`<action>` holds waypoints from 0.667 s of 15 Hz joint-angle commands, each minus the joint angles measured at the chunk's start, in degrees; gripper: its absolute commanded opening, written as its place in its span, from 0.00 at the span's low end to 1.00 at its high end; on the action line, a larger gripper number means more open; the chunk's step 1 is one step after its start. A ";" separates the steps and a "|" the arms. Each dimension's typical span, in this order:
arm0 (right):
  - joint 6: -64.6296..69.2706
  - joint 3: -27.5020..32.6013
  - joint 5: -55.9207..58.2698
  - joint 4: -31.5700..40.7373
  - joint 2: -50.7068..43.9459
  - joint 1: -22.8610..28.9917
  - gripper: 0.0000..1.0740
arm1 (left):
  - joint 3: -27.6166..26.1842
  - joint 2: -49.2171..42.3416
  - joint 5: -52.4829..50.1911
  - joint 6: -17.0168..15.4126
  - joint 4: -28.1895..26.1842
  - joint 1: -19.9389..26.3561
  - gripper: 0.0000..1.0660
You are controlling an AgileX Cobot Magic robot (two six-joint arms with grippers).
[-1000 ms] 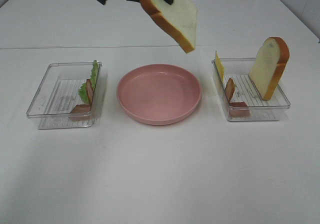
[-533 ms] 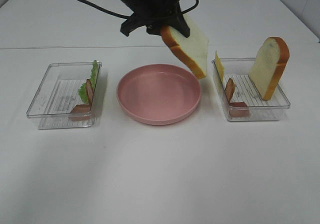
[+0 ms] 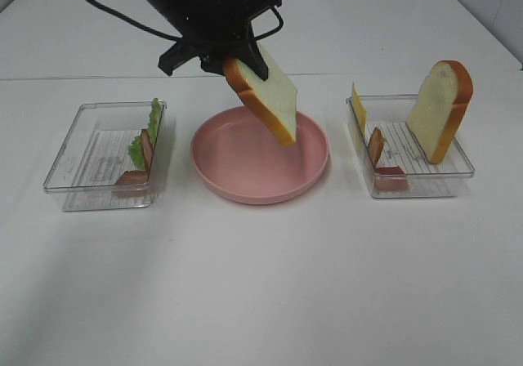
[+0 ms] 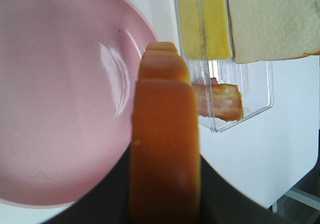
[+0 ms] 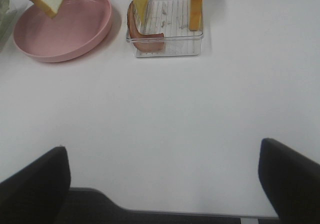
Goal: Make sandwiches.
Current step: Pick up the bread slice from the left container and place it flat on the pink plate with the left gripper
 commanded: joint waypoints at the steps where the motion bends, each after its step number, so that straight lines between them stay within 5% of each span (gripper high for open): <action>1: 0.52 0.23 0.17 -0.23 -1.43 -0.40 0.92 | 5.67 -0.52 -4.41 3.78 -6.02 0.40 0.00; 4: 0.52 0.23 0.17 -0.23 -1.43 -0.40 0.92 | 10.20 -0.97 -10.66 11.80 -14.55 1.26 0.00; 10: 0.52 0.23 0.17 -0.23 -1.43 -0.40 0.92 | 10.20 -1.09 -6.65 15.70 -16.56 5.10 0.00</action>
